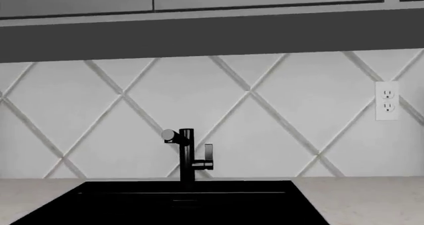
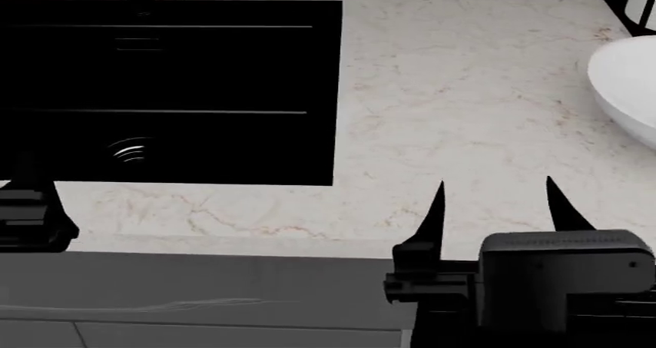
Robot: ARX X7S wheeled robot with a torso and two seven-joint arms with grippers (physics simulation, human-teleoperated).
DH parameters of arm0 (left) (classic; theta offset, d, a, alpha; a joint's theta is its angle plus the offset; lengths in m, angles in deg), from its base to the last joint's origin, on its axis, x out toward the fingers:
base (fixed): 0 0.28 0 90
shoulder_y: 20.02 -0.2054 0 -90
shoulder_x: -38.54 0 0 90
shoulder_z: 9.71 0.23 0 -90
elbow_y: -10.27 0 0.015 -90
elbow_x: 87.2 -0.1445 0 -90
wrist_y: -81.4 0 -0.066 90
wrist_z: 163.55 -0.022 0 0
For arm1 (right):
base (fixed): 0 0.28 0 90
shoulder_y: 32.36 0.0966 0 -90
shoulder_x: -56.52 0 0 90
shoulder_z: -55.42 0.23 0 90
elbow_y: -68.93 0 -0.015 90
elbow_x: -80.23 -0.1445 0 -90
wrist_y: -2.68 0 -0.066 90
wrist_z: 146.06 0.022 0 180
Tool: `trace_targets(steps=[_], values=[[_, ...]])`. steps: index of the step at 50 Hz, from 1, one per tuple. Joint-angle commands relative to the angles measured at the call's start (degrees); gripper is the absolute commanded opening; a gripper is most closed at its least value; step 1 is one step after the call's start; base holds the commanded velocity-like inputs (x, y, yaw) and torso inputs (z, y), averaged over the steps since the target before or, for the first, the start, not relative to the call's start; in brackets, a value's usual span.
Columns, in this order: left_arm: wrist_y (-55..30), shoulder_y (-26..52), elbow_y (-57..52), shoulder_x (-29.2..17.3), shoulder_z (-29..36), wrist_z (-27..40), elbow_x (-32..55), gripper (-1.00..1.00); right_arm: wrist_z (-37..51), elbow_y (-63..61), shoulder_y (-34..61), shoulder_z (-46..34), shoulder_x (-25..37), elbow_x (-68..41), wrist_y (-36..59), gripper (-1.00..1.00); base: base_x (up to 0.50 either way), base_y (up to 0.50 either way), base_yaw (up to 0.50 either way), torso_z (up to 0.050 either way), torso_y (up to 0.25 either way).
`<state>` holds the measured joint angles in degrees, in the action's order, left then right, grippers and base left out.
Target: Stack the bowls from largest to smallest.
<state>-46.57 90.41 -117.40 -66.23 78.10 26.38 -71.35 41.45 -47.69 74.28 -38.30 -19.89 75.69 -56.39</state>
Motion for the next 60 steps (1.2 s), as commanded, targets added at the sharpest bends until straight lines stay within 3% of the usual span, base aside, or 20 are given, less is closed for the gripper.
trace_targets(steps=[1,60], values=[[-5.56,2.95,-1.77,-1.10,-1.39,-0.46,3.14,1.00,-0.55,-3.88,2.84,0.77,1.14,-1.41,3.93,1.00,0.00,0.50,0.00,0.000,0.000],[-2.74,-1.28,-2.44,-1.88,-2.70,-0.61,6.02,1.00,0.75,-3.31,1.04,-2.21,1.90,-1.81,2.80,1.00,0.00,0.50,0.00,0.000,0.000]])
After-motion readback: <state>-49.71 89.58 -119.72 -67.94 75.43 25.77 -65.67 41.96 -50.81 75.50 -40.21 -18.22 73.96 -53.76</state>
